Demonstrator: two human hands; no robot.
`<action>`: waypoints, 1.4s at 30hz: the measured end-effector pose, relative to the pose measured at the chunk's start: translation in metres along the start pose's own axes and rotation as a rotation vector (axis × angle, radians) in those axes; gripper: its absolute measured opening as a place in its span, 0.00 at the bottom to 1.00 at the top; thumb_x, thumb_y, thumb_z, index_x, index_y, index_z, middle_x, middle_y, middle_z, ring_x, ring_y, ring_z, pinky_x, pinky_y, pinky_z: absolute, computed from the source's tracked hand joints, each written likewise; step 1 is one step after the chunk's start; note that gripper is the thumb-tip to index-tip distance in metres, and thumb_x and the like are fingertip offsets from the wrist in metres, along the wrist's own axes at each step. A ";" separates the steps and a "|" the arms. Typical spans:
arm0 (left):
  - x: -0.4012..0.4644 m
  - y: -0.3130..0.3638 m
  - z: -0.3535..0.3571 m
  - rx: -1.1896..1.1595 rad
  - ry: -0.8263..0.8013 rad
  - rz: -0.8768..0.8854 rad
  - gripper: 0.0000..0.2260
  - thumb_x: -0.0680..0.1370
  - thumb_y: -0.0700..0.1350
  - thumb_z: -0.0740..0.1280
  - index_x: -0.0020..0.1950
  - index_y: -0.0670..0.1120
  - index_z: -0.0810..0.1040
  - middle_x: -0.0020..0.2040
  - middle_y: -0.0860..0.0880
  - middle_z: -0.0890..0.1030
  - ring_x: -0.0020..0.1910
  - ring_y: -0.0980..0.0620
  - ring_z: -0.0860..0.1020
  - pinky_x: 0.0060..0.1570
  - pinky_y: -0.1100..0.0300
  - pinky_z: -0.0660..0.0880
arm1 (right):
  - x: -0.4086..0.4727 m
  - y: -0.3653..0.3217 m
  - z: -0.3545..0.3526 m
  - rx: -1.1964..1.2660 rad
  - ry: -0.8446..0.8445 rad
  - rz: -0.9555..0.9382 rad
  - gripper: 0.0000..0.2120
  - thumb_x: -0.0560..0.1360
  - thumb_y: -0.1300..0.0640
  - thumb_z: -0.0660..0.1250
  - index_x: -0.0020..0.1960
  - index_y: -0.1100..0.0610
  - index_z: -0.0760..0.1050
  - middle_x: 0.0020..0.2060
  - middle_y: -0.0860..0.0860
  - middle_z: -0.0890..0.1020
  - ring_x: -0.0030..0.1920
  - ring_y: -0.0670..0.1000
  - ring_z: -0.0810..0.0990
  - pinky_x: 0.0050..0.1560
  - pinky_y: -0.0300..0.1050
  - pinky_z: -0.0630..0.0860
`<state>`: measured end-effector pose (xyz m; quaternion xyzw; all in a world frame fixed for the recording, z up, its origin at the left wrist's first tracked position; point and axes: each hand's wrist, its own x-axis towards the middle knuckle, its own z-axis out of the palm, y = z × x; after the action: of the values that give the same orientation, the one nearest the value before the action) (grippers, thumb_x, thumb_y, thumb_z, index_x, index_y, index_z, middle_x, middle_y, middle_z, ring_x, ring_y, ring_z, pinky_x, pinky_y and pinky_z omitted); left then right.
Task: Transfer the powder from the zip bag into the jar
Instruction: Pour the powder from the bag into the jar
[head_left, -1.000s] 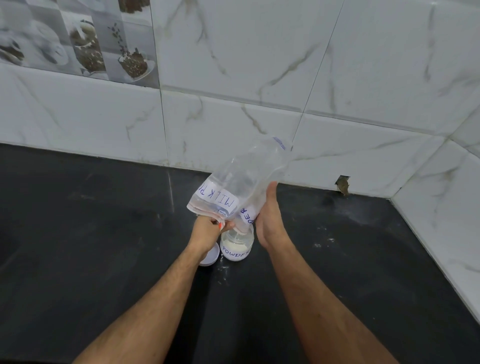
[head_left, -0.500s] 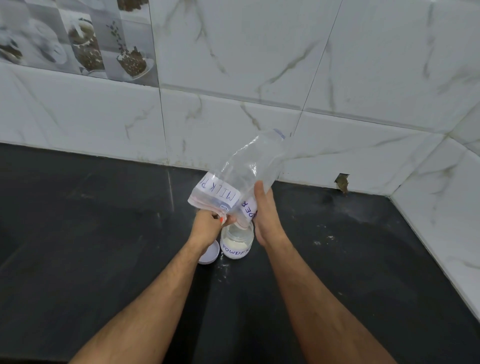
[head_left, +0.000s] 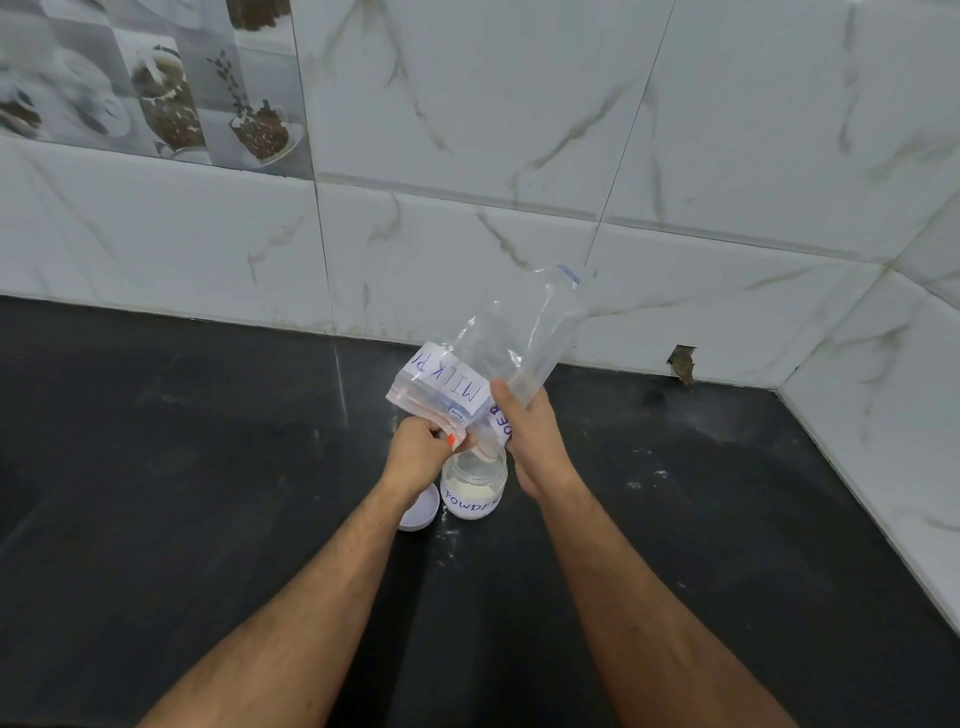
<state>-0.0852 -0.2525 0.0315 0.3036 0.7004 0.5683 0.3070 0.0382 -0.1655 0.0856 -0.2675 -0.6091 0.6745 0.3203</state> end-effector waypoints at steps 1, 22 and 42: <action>0.002 -0.001 0.000 0.002 -0.003 -0.002 0.14 0.69 0.48 0.78 0.46 0.39 0.83 0.41 0.42 0.84 0.42 0.49 0.81 0.53 0.47 0.81 | 0.002 -0.001 -0.002 -0.001 0.051 0.002 0.22 0.77 0.47 0.70 0.66 0.57 0.75 0.57 0.58 0.85 0.57 0.57 0.85 0.60 0.63 0.80; 0.000 0.042 0.002 -0.108 -0.046 0.022 0.10 0.76 0.43 0.75 0.48 0.36 0.83 0.43 0.43 0.85 0.42 0.52 0.81 0.49 0.55 0.79 | 0.013 -0.015 -0.027 0.190 0.288 0.431 0.22 0.74 0.62 0.60 0.67 0.64 0.70 0.54 0.64 0.83 0.48 0.65 0.86 0.36 0.55 0.83; 0.037 0.150 0.057 -0.009 -0.031 0.136 0.14 0.76 0.40 0.72 0.33 0.46 0.74 0.31 0.51 0.74 0.26 0.58 0.69 0.26 0.71 0.66 | -0.009 -0.068 -0.123 -0.315 0.372 -0.086 0.21 0.83 0.43 0.57 0.48 0.57 0.81 0.29 0.44 0.71 0.28 0.41 0.68 0.28 0.39 0.69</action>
<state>-0.0525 -0.1633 0.1665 0.3579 0.6708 0.5861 0.2801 0.1437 -0.0887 0.1387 -0.4078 -0.6479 0.4961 0.4096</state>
